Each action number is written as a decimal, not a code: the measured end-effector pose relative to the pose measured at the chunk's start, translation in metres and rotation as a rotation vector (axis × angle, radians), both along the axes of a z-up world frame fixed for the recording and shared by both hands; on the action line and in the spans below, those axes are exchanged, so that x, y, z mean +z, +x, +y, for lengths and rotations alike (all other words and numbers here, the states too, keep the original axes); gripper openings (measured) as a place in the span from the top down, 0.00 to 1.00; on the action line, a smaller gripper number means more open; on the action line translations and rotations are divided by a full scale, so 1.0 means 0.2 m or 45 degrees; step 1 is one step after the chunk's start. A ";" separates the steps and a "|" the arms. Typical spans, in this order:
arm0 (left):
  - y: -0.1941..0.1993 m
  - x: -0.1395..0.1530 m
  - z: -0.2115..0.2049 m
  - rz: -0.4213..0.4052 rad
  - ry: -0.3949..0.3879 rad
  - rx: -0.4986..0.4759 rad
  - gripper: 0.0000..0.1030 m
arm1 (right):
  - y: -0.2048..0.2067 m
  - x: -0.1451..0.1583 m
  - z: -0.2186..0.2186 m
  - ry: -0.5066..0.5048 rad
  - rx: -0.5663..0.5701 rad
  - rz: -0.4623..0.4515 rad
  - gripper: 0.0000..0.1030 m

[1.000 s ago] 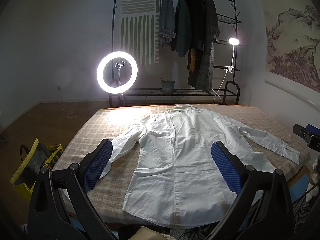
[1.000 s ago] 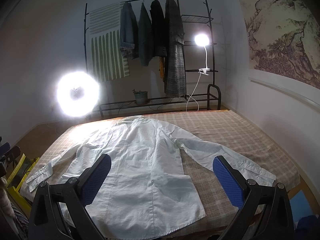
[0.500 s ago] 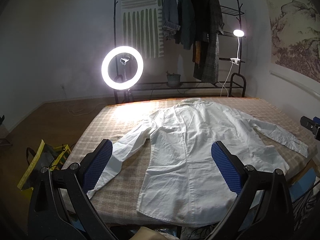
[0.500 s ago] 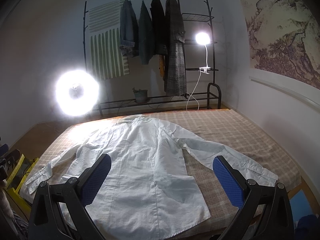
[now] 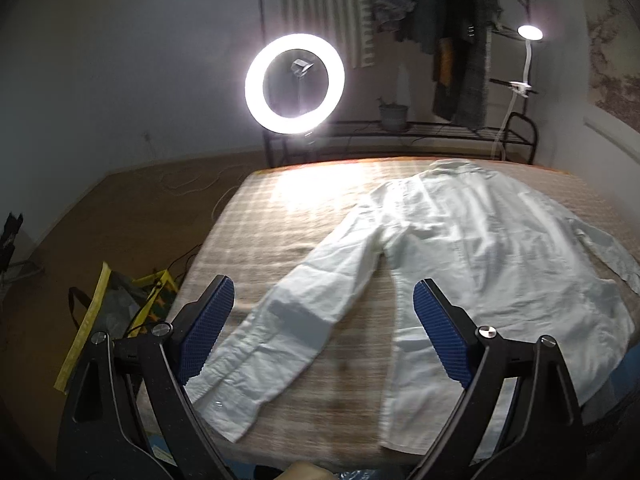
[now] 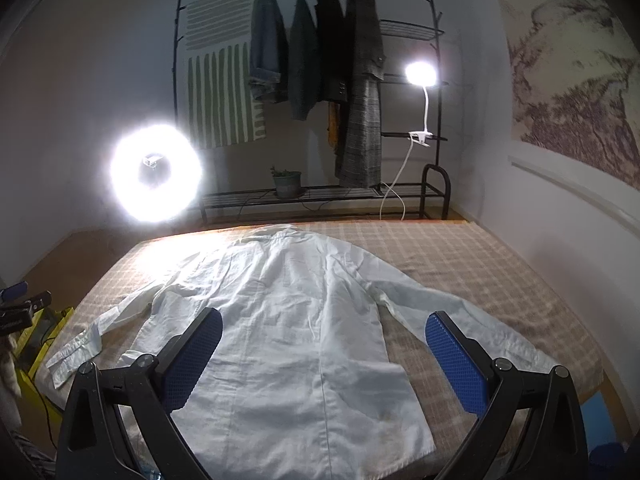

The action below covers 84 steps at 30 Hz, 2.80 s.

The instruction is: Fold small clothes

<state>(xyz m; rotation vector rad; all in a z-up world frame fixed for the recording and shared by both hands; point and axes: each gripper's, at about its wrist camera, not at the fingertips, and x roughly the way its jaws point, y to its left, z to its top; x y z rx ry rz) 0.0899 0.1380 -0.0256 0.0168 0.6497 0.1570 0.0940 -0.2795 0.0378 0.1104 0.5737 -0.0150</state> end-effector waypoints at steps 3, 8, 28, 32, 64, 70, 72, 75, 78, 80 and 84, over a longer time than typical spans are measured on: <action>0.07 -0.09 0.18 0.074 -0.050 0.058 0.09 | 0.06 0.05 0.05 -0.034 0.034 -0.021 0.00; 0.17 -0.21 0.47 0.186 -0.232 0.165 0.24 | 0.18 0.11 0.18 -0.067 0.122 -0.071 0.00; 0.36 -0.81 0.82 0.613 -0.305 0.185 0.36 | 0.47 -0.12 0.27 0.193 0.338 0.079 0.01; 0.36 -0.82 0.83 0.596 -0.336 0.177 0.40 | 0.48 -0.15 0.23 0.211 0.311 0.109 0.01; 0.16 -0.24 -0.20 0.226 -0.413 -0.621 1.00 | 0.47 -0.19 0.30 0.162 0.356 0.183 0.07; 0.10 -0.38 -0.58 0.361 -0.207 -0.815 1.00 | 0.50 -0.24 0.28 0.242 0.369 0.256 0.12; 0.09 -0.40 -0.58 0.367 -0.193 -0.804 1.00 | 0.50 -0.26 0.27 0.275 0.372 0.283 0.12; 0.09 -0.40 -0.53 0.373 -0.213 -0.793 1.00 | 0.52 -0.30 0.26 0.349 0.406 0.334 0.12; 0.08 -0.41 -0.52 0.373 -0.236 -0.780 0.94 | 0.53 -0.36 0.27 0.443 0.464 0.411 0.12; 0.07 -0.40 -0.50 0.383 -0.293 -0.797 0.71 | 0.54 -0.42 0.29 0.481 0.495 0.467 0.15; 0.03 -0.34 -0.43 0.329 -0.368 -0.786 0.55 | 0.52 -0.50 0.34 0.507 0.545 0.560 0.21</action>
